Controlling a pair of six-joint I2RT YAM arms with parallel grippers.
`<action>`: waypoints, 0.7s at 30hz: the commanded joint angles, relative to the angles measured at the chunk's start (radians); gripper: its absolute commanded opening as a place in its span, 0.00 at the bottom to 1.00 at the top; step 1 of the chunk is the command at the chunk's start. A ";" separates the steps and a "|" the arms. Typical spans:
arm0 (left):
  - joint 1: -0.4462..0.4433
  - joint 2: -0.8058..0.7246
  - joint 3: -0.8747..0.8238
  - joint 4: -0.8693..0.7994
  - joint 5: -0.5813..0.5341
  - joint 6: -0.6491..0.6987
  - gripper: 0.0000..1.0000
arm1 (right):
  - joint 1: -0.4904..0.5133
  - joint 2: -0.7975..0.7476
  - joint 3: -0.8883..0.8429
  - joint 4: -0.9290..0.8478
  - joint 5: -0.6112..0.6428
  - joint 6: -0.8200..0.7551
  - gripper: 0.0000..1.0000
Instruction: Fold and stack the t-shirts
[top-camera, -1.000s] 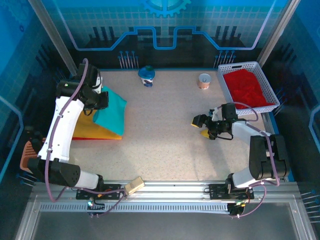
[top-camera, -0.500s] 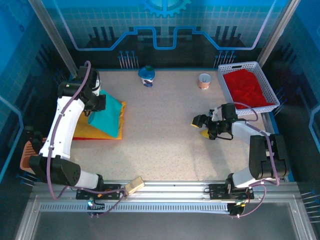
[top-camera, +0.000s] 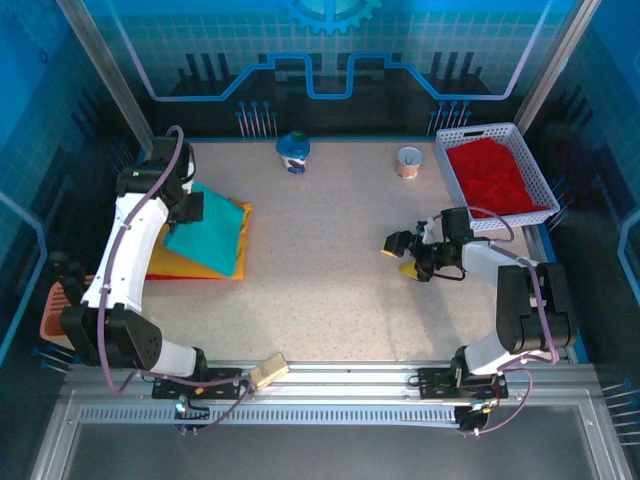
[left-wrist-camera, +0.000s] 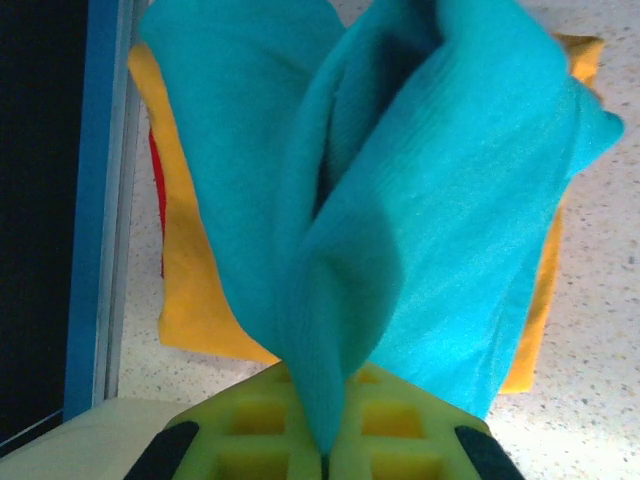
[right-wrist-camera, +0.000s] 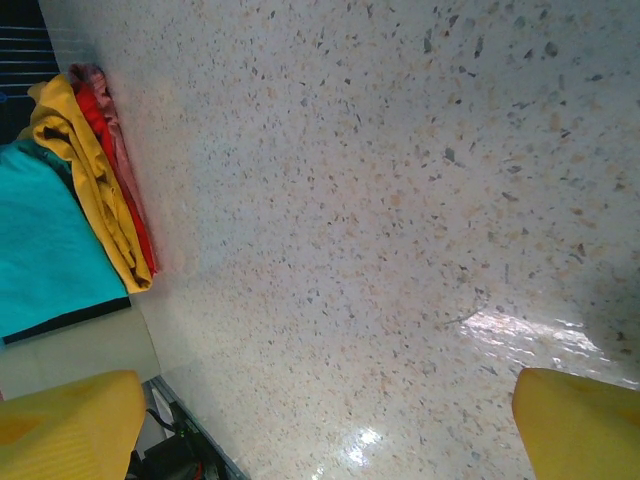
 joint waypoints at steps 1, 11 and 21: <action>0.025 0.007 -0.018 0.035 -0.043 0.005 0.00 | 0.009 -0.015 0.026 -0.030 -0.018 -0.020 0.95; 0.115 0.083 -0.020 0.010 -0.242 -0.076 0.73 | 0.022 -0.029 0.020 -0.048 -0.028 -0.032 0.95; 0.135 0.089 0.027 -0.010 -0.190 -0.101 0.89 | 0.020 -0.080 0.005 -0.101 0.007 -0.079 0.96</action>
